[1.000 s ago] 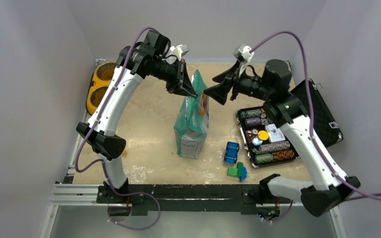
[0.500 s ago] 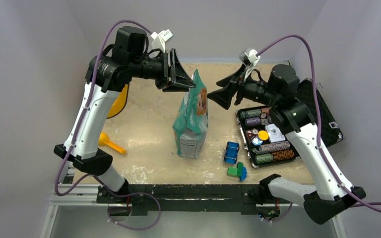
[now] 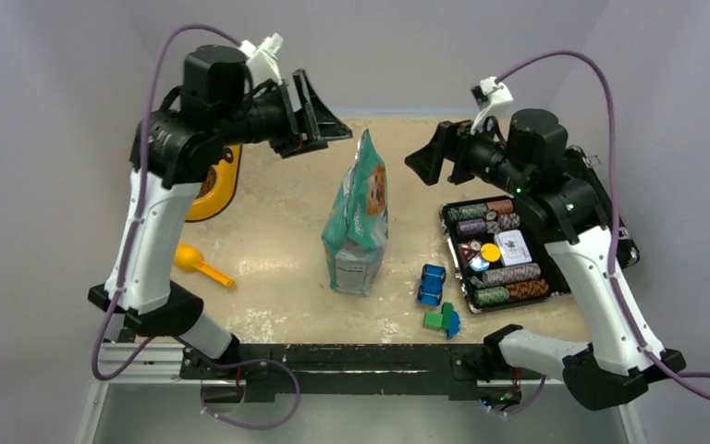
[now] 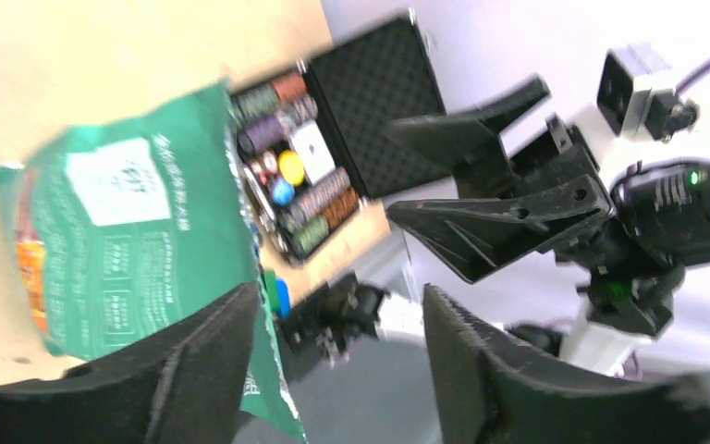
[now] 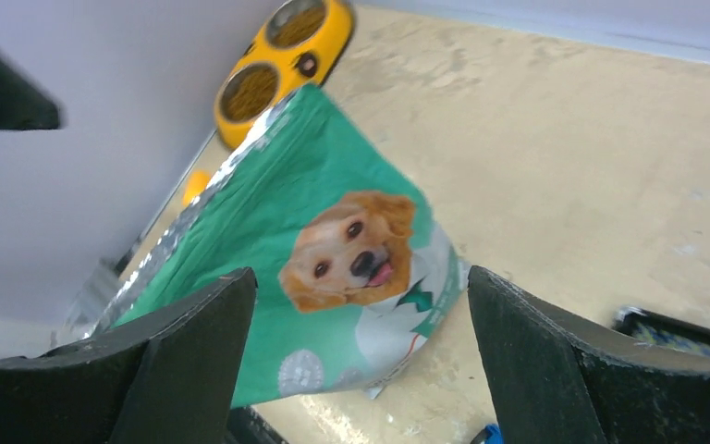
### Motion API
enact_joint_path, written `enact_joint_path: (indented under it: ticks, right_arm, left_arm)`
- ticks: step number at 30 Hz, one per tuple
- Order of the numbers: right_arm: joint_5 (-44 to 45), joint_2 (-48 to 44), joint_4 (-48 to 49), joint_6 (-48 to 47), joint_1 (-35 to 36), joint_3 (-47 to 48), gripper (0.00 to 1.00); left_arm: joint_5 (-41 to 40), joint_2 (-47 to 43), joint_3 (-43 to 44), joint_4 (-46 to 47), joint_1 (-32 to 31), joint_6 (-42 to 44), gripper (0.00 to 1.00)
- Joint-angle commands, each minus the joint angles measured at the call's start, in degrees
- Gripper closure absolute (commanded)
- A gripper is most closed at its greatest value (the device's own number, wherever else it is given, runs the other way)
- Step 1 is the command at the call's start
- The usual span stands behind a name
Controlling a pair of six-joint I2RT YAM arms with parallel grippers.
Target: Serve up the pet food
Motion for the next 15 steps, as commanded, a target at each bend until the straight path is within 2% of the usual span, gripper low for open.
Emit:
enact_joint_path:
  ticks: [1, 4, 5, 7, 9, 15]
  right_arm:
    - [18.5, -2.85, -8.25, 4.39, 0.15, 7.99, 0.11]
    - [30.06, -7.27, -7.8, 3.84, 0.16, 7.58, 0.11]
    - [32.9, -8.9, -7.21, 3.09, 0.16, 7.31, 0.09]
    - [35.87, -12.6, -5.07, -0.39, 0.12, 5.93, 0.04]
    - [36.17, -16.62, -2.32, -4.45, 0.15, 3.91, 0.02]
    - [38.17, -24.06, 3.12, -6.35, 0.12, -0.6, 0.01]
  left_arm:
    - [-20.4, -13.87, -2.37, 8.67, 0.01, 2.0, 0.22]
    - [-32.12, -23.1, -10.06, 17.28, 0.01, 4.49, 0.04]
    - [-35.38, -25.64, -12.27, 20.23, -0.01, 5.58, 0.01]
    - [-41.05, -29.27, -14.62, 24.37, -0.04, 8.83, 0.01]
    - [-43.92, -30.68, -13.69, 24.68, -0.04, 12.42, 0.01]
    - [-46.68, -30.22, -8.76, 22.65, -0.02, 17.51, 0.01]
